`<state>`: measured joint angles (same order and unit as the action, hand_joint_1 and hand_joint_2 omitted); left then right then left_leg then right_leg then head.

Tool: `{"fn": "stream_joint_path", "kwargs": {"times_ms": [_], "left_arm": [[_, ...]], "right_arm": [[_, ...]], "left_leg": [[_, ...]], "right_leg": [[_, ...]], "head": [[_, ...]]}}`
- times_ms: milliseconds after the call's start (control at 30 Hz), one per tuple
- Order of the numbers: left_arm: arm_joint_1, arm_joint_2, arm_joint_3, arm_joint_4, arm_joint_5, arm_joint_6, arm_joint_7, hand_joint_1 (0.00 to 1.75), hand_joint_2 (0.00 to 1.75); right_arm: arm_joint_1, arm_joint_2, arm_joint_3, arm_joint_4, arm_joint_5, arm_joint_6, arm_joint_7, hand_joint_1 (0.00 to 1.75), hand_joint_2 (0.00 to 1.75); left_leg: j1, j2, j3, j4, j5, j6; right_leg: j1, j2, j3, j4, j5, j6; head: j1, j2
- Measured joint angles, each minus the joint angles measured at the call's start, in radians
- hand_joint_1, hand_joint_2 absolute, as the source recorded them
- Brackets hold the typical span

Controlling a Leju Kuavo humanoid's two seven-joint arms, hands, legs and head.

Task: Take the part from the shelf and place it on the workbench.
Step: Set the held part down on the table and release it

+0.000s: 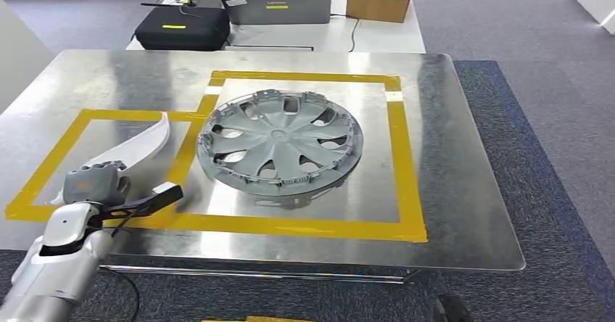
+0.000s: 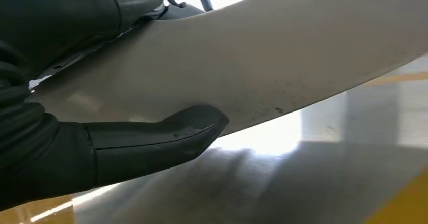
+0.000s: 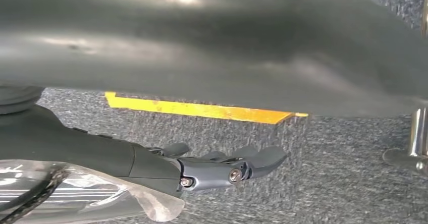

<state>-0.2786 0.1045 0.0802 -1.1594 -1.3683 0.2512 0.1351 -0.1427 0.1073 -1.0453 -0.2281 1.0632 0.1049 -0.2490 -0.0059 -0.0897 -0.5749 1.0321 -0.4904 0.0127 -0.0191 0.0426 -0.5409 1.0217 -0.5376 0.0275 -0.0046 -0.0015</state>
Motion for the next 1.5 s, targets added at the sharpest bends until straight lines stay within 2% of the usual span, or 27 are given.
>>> {"fn": "stream_joint_path", "kwargs": {"times_ms": [67,200,233,367,500,667,800,833,900,933,1000,1033,1067,1100,1167,1200,1233,1300,1367,1400,1433,1500], "left_arm": [[-0.007,-0.006,-0.012,0.016,-0.003,0.001,0.005,1.75,1.75],[-0.015,-0.012,-0.022,0.035,-0.003,0.003,0.008,0.00,1.75],[-0.016,-0.013,-0.023,0.039,-0.003,0.004,0.009,0.00,1.75],[-0.017,-0.016,-0.026,0.043,-0.003,0.038,0.010,0.00,0.00],[0.013,-0.024,-0.028,-0.005,-0.003,0.096,-0.014,0.00,0.00],[0.094,-0.057,-0.057,-0.170,-0.003,0.149,-0.047,0.00,0.00],[0.196,-0.098,-0.108,-0.351,0.023,0.251,-0.115,0.00,0.00],[0.227,-0.113,-0.130,-0.404,0.023,0.286,-0.136,0.00,0.00],[0.287,-0.137,-0.183,-0.502,0.012,0.354,-0.174,0.00,0.00],[0.313,-0.148,-0.212,-0.544,0.005,0.383,-0.187,0.00,0.00],[0.359,-0.164,-0.262,-0.609,0.000,0.417,-0.218,0.00,0.00],[0.381,-0.172,-0.282,-0.638,0.003,0.427,-0.239,0.00,0.00],[0.400,-0.180,-0.299,-0.665,0.008,0.434,-0.264,0.00,0.00],[0.415,-0.188,-0.315,-0.689,0.015,0.439,-0.288,0.00,0.00],[0.438,-0.202,-0.343,-0.727,0.025,0.444,-0.325,0.00,0.00],[0.447,-0.208,-0.353,-0.743,0.027,0.445,-0.340,0.00,0.00],[0.455,-0.214,-0.361,-0.757,0.030,0.445,-0.351,0.00,0.00],[0.470,-0.224,-0.372,-0.781,0.045,0.447,-0.380,0.00,0.00],[0.491,-0.231,-0.382,-0.789,0.093,0.448,-0.425,0.00,0.00],[0.503,-0.234,-0.389,-0.786,0.128,0.448,-0.447,0.00,0.00],[0.512,-0.236,-0.397,-0.780,0.167,0.448,-0.464,0.00,0.00],[0.524,-0.238,-0.412,-0.752,0.246,0.448,-0.496,0.00,0.00]], "right_arm": [[0.001,0.003,0.002,0.000,-0.001,0.000,0.001,0.00,0.00],[0.001,0.005,0.007,0.000,-0.001,0.000,0.001,0.00,0.00],[0.001,0.005,0.007,0.000,-0.002,0.000,0.001,0.00,0.00],[0.003,0.005,0.010,0.000,-0.009,-0.002,0.001,0.00,0.00],[0.009,0.006,0.015,0.000,-0.024,-0.004,-0.001,0.00,0.00],[0.022,0.006,0.014,0.000,-0.044,-0.007,-0.010,0.00,0.00],[0.037,0.012,0.013,0.000,-0.061,-0.016,-0.019,0.00,0.00],[0.041,0.012,0.013,0.000,-0.064,-0.018,-0.021,0.00,0.00],[0.046,0.012,0.012,0.000,-0.067,-0.022,-0.023,0.00,0.00],[0.047,0.012,0.012,0.000,-0.069,-0.023,-0.024,0.00,0.00],[0.049,0.012,0.012,0.000,-0.071,-0.024,-0.024,0.00,0.00],[0.050,0.012,0.012,0.000,-0.072,-0.024,-0.024,0.00,0.00],[0.052,0.012,0.012,0.000,-0.073,-0.025,-0.024,0.00,0.00],[0.054,0.012,0.012,0.000,-0.073,-0.026,-0.025,0.00,0.00],[0.053,0.013,0.012,0.000,-0.073,-0.028,-0.025,0.00,0.00],[0.052,0.013,0.012,0.000,-0.073,-0.029,-0.026,0.00,0.00],[0.050,0.014,0.012,0.000,-0.073,-0.029,-0.026,0.00,0.00],[0.048,0.015,0.012,0.000,-0.073,-0.029,-0.027,0.00,0.00],[0.049,0.016,0.012,0.000,-0.073,-0.030,-0.027,0.00,0.00],[0.048,0.017,0.012,0.000,-0.073,-0.031,-0.027,0.00,0.00],[0.047,0.017,0.012,0.000,-0.073,-0.031,-0.028,0.00,0.00],[0.049,0.016,0.016,-0.002,-0.102,-0.046,-0.021,0.00,0.00]], "left_leg": [[0.000,0.000,0.000,0.000,0.000,0.000],[0.000,0.000,0.000,0.000,0.000,0.000],[0.000,0.000,0.000,0.000,0.000,0.000],[0.000,0.001,0.000,0.000,0.000,0.000],[0.000,0.000,0.000,0.000,0.000,0.000],[-0.001,0.001,0.000,0.001,-0.001,0.001],[-0.007,0.003,0.000,0.006,-0.002,0.019],[-0.004,0.007,0.004,-0.004,0.004,0.023],[0.002,0.016,0.014,-0.031,0.020,0.034],[0.005,0.022,0.017,-0.041,0.026,0.037],[0.006,0.030,0.015,-0.044,0.029,0.040],[0.006,0.033,0.014,-0.043,0.029,0.039],[0.008,0.036,0.013,-0.042,0.030,0.038],[0.010,0.036,0.011,-0.041,0.030,0.034],[0.016,0.035,0.005,-0.032,0.030,0.022],[0.018,0.033,0.000,-0.025,0.029,0.013],[0.017,0.031,-0.006,-0.017,0.028,0.004],[0.015,0.025,-0.015,-0.008,0.034,-0.011],[0.017,0.027,-0.024,0.001,0.032,-0.021],[0.018,0.036,-0.035,0.023,0.010,-0.024],[0.019,0.049,-0.050,0.063,-0.027,-0.027],[0.019,0.072,-0.085,0.183,-0.114,-0.031]], "right_leg": [[0.000,0.001,0.000,0.000,0.000,0.000],[0.000,0.000,0.000,0.000,0.000,0.000],[0.000,0.000,0.000,0.000,0.000,0.000],[0.000,0.001,0.000,0.000,0.000,0.000],[0.000,0.001,0.000,0.000,0.000,0.000],[-0.001,0.001,0.000,-0.001,0.000,0.001],[-0.007,0.003,0.002,-0.008,0.006,0.015],[-0.006,0.003,0.002,-0.009,0.004,0.018],[-0.002,-0.009,-0.012,0.018,-0.025,0.023],[-0.001,-0.018,-0.031,0.060,-0.054,0.025],[-0.003,-0.030,-0.082,0.179,-0.113,0.030],[-0.005,-0.032,-0.100,0.222,-0.124,0.034],[-0.008,-0.034,-0.104,0.235,-0.117,0.038],[-0.012,-0.035,-0.088,0.208,-0.092,0.043],[-0.020,-0.031,-0.017,0.082,-0.033,0.056],[-0.022,-0.024,0.015,0.030,-0.012,0.055],[-0.023,-0.017,0.032,-0.002,-0.006,0.051],[-0.020,-0.010,0.029,-0.004,-0.005,0.031],[-0.021,-0.020,0.014,-0.002,0.001,0.012],[-0.020,-0.026,0.006,-0.002,0.006,0.002],[-0.019,-0.033,-0.002,-0.003,0.014,-0.008],[-0.011,-0.047,-0.018,-0.002,0.028,-0.019]], "head": [[0.000,0.000],[0.000,0.000],[0.000,0.000],[0.000,0.000],[0.000,0.000],[0.000,0.000],[-0.001,0.000],[-0.001,0.000],[0.001,0.000],[0.002,0.000],[0.003,0.000],[0.003,0.000],[0.003,0.000],[0.002,0.000],[0.004,0.000],[0.005,0.000],[0.006,0.000],[0.006,0.000],[0.005,0.000],[0.003,0.000],[0.000,0.000],[-0.005,0.000]]}}
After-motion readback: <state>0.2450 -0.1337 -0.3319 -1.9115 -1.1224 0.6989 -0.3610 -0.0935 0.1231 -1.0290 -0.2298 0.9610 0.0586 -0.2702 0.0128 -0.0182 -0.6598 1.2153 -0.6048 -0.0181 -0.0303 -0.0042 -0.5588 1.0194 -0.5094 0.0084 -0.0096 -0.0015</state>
